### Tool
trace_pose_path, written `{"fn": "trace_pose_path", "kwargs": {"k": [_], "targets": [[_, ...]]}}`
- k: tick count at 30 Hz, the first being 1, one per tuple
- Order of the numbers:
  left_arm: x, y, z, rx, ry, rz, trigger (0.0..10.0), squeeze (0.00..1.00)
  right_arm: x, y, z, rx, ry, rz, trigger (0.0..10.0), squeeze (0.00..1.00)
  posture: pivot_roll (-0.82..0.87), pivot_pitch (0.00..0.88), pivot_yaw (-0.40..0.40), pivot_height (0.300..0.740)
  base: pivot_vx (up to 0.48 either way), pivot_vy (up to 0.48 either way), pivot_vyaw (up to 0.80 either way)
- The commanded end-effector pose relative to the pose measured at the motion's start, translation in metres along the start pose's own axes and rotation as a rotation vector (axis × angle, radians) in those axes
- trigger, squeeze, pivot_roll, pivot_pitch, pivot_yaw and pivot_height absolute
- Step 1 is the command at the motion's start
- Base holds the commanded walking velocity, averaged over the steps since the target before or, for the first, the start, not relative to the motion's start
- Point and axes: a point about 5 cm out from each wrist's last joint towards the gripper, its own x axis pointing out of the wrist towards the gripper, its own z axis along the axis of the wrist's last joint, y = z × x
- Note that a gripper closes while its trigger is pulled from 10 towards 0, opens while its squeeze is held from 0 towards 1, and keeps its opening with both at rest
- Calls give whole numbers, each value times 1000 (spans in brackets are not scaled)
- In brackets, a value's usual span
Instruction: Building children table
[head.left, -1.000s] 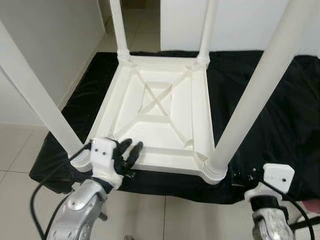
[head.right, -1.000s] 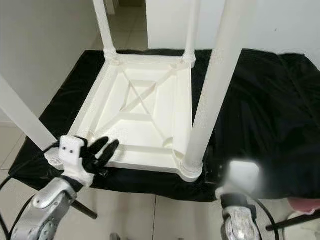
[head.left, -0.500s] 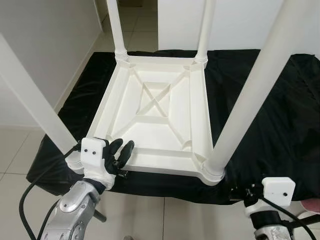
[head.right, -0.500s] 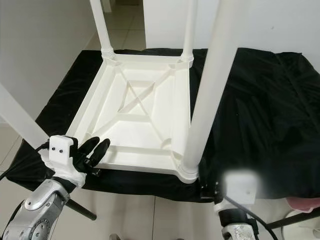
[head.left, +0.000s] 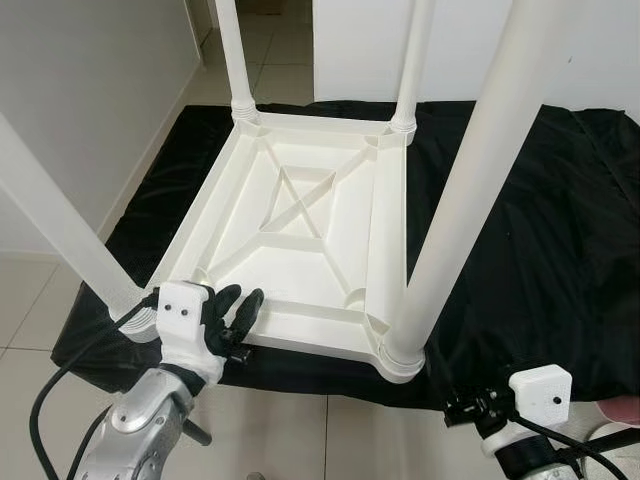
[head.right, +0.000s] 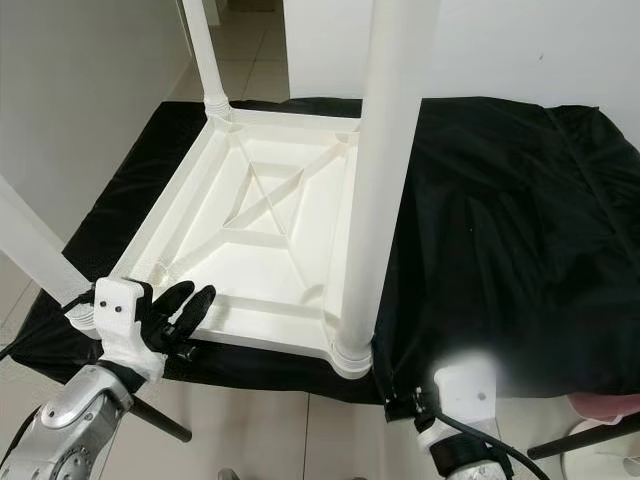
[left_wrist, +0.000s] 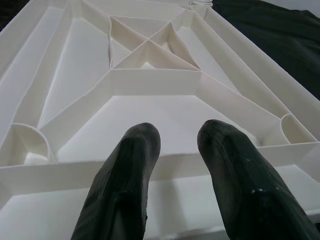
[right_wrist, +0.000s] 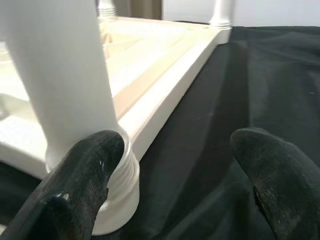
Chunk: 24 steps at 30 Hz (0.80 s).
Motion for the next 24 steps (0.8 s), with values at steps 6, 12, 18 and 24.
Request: {"fn": "trace_pose_path", "kwargs": {"k": [6, 12, 18, 24], "targets": [[-4, 0, -1, 15, 14, 29, 10000, 0, -2, 6, 0, 39, 31, 156, 10000, 0, -70, 121, 64, 740, 0, 0, 0], [-2, -2, -2, 12, 16, 20, 10000, 0, 1, 14, 1, 69, 46, 334, 10000, 0, -71, 125, 69, 740, 0, 0, 0], [-2, -1, -2, 16, 18, 20, 10000, 0, 1, 15, 0, 67, 73, 400, 10000, 0, -67, 128, 70, 740, 0, 0, 0], [4, -11, -5, 18, 30, -36, 10000, 0, 34, 4, 1, -15, 5, 404, 10000, 0, -52, 150, 68, 740, 0, 0, 0]]}}
